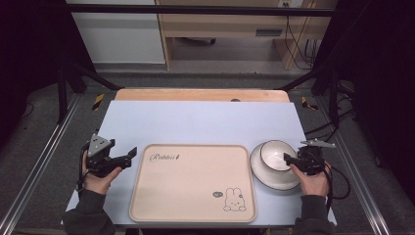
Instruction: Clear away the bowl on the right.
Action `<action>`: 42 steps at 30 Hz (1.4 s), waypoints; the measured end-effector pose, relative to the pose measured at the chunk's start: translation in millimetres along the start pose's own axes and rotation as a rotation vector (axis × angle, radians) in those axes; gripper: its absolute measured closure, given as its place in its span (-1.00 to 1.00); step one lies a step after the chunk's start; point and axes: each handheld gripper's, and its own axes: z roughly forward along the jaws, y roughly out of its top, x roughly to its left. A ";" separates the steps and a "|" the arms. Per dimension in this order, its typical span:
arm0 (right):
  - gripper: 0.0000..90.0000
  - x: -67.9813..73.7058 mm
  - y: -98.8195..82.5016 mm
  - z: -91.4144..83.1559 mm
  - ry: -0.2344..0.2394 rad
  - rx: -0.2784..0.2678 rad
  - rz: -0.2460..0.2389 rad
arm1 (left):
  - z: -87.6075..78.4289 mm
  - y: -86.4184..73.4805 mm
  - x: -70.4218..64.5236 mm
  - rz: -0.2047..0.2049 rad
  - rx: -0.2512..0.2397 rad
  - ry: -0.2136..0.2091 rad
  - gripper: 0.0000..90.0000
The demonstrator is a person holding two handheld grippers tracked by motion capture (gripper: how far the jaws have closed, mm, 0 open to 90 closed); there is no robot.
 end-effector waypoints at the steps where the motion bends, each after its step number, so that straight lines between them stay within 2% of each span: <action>1: 0.01 0.2 0.0 1.1 0.000 0.001 -0.005 | 0.1 -0.1 -0.1 0.000 0.001 -0.001 -0.68; 4: 0.09 1.0 0.0 3.0 -0.009 0.020 -0.011 | 0.6 -0.3 -1.0 -0.002 0.003 -0.002 -0.68; 10: 0.33 -0.5 1.5 4.1 0.018 0.053 0.037 | 1.3 -0.2 -2.2 0.008 0.006 -0.002 -0.68; 18: 0.56 -1.5 4.4 6.6 0.023 0.091 0.056 | 3.0 -1.3 -2.2 0.008 0.012 -0.003 -0.68; 20: 0.63 -0.6 5.2 8.1 0.038 0.108 0.071 | 3.6 -1.7 -2.4 0.009 0.015 -0.004 -0.68; 23: 0.68 -1.1 5.2 9.2 0.039 0.115 0.067 | 4.0 -1.9 -2.9 0.012 0.018 -0.006 -0.68; 38: 0.77 -1.9 9.2 9.3 0.055 0.130 0.145 | 6.8 -2.8 -7.0 0.033 0.032 -0.020 -0.68; 42: 0.78 -2.8 9.4 9.9 0.051 0.125 0.144 | 6.3 -2.6 -6.6 0.035 0.035 -0.020 -0.68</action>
